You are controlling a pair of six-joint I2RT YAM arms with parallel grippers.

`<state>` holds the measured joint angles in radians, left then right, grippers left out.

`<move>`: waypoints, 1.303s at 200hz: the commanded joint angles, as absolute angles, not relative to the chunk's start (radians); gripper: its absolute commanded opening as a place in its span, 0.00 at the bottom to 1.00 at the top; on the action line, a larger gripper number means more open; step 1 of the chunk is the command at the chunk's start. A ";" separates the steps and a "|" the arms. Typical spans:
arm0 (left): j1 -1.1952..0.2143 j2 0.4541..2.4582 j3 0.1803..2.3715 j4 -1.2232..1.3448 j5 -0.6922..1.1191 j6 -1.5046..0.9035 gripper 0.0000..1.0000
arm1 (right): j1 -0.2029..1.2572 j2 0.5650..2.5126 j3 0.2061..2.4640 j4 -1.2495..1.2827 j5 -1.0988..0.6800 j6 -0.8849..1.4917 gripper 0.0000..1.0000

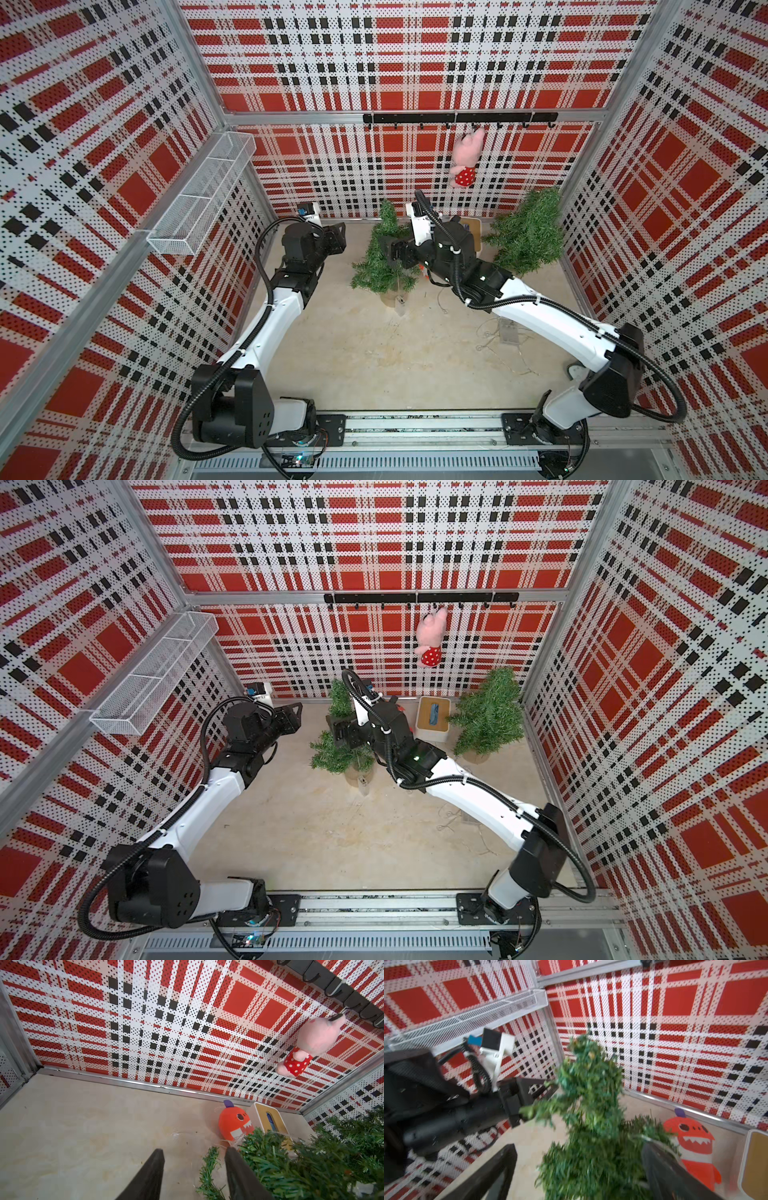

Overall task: Wrap string light around the christmas tree
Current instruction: Wrap the light string around the Christmas tree.

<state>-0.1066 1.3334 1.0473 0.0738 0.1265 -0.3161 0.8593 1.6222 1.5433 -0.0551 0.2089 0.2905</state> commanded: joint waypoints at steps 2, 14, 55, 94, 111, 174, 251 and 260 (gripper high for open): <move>-0.105 1.306 1.028 0.116 0.144 -0.330 0.52 | 0.864 1.743 1.644 -0.035 0.400 0.270 0.94; -0.100 1.299 1.025 0.117 0.152 -0.329 0.52 | 0.867 1.789 1.684 -0.026 0.451 0.258 0.89; -0.061 1.266 1.009 0.119 0.189 -0.327 0.51 | 0.871 1.799 1.637 0.084 0.456 0.168 0.47; -0.034 1.255 0.992 0.137 0.213 -0.332 0.50 | 0.865 1.742 1.586 0.130 0.297 0.063 0.09; -0.035 1.254 0.989 0.143 0.218 -0.334 0.50 | 0.861 1.726 1.598 0.100 0.218 -0.002 0.02; -0.013 1.260 0.923 0.207 0.269 -0.303 0.58 | 0.679 1.560 1.600 -0.092 -0.341 -0.146 0.00; -0.317 1.324 0.651 0.445 0.134 -0.133 0.77 | 0.469 1.513 1.687 -0.266 -0.742 -0.164 0.00; -0.362 1.358 0.590 0.568 0.130 -0.154 0.78 | 0.460 1.513 1.690 -0.269 -0.748 -0.161 0.00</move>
<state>-0.2649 1.2980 0.7113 0.3134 0.1707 -0.1692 0.4683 1.5654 1.6417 -0.2718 -0.6125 -0.1299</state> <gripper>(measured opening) 0.768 0.166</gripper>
